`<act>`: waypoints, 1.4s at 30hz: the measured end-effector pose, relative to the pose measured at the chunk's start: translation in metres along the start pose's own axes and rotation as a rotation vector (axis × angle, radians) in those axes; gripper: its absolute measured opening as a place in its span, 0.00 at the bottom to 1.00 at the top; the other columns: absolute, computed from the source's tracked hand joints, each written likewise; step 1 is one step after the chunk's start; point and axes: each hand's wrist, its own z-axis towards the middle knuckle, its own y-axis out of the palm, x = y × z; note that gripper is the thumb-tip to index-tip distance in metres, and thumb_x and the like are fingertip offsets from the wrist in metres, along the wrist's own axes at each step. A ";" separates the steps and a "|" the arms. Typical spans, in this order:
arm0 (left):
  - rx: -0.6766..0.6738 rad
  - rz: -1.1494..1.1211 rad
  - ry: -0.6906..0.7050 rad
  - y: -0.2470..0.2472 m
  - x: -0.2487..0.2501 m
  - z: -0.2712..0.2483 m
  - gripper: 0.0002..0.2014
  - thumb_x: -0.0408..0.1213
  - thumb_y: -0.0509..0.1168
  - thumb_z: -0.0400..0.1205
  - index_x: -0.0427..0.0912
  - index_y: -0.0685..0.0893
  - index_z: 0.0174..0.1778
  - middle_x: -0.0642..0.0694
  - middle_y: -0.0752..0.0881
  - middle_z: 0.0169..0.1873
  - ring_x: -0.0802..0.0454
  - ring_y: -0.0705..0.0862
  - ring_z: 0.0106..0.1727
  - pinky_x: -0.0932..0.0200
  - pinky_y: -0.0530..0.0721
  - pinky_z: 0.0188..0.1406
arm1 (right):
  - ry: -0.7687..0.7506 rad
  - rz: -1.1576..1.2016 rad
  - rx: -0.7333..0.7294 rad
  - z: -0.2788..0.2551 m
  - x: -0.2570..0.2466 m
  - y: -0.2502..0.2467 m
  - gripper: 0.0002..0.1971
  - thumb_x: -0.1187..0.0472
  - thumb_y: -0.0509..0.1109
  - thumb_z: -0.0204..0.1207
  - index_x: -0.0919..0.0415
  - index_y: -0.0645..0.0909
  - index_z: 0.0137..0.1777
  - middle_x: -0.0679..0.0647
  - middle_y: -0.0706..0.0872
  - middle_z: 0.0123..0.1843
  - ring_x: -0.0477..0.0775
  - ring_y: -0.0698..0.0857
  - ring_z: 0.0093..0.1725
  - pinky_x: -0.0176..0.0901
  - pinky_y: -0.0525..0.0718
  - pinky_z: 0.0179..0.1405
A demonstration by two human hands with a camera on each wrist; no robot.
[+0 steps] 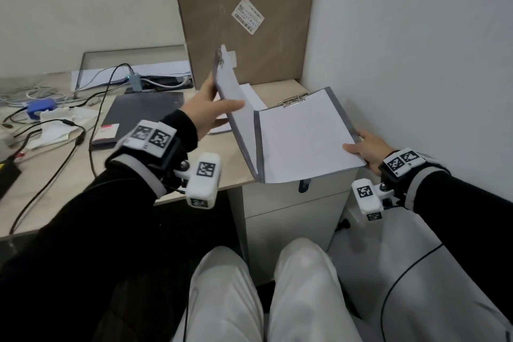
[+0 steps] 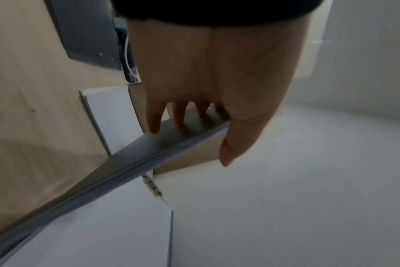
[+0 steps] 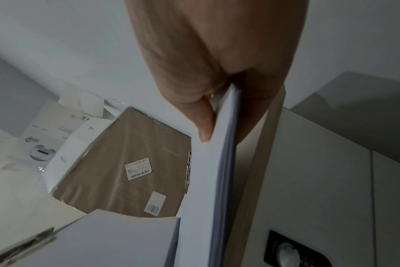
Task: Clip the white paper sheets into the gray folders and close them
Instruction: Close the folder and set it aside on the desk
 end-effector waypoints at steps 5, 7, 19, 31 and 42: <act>-0.103 0.075 0.034 0.052 -0.017 0.005 0.39 0.37 0.63 0.81 0.64 0.48 0.82 0.56 0.63 0.81 0.53 0.73 0.71 0.51 0.71 0.72 | 0.100 0.094 -0.083 -0.012 -0.010 0.000 0.17 0.56 0.61 0.84 0.56 0.75 0.71 0.49 0.85 0.48 0.45 0.85 0.39 0.34 0.86 0.25; -0.137 0.123 0.069 0.076 -0.019 0.005 0.36 0.35 0.59 0.84 0.55 0.46 0.84 0.54 0.56 0.84 0.62 0.60 0.78 0.60 0.57 0.79 | 0.139 0.197 -0.095 -0.017 -0.014 0.000 0.19 0.47 0.58 0.83 0.60 0.80 0.61 0.50 0.86 0.43 0.47 0.86 0.39 0.37 0.87 0.29; -0.295 0.711 -0.119 0.190 -0.064 0.021 0.35 0.54 0.60 0.79 0.36 0.64 0.77 0.34 0.71 0.75 0.35 0.68 0.77 0.44 0.65 0.77 | 0.238 0.798 -0.263 -0.026 0.006 -0.010 0.46 0.25 0.41 0.72 0.63 0.77 0.67 0.63 0.86 0.61 0.63 0.92 0.49 0.57 0.90 0.42; 0.124 0.444 -0.236 0.128 -0.094 0.037 0.25 0.34 0.63 0.80 0.38 0.72 0.75 0.41 0.76 0.73 0.43 0.77 0.73 0.49 0.72 0.76 | 0.102 0.347 -0.080 -0.021 0.022 -0.002 0.26 0.76 0.55 0.79 0.57 0.70 0.74 0.56 0.82 0.62 0.53 0.84 0.48 0.46 0.88 0.31; 0.064 -0.103 -0.478 0.097 -0.107 0.048 0.15 0.35 0.62 0.84 0.32 0.78 0.64 0.44 0.85 0.40 0.51 0.84 0.37 0.63 0.84 0.25 | -0.057 0.451 -0.118 0.000 0.001 -0.017 0.25 0.76 0.58 0.78 0.57 0.73 0.72 0.53 0.85 0.54 0.52 0.85 0.47 0.38 0.86 0.30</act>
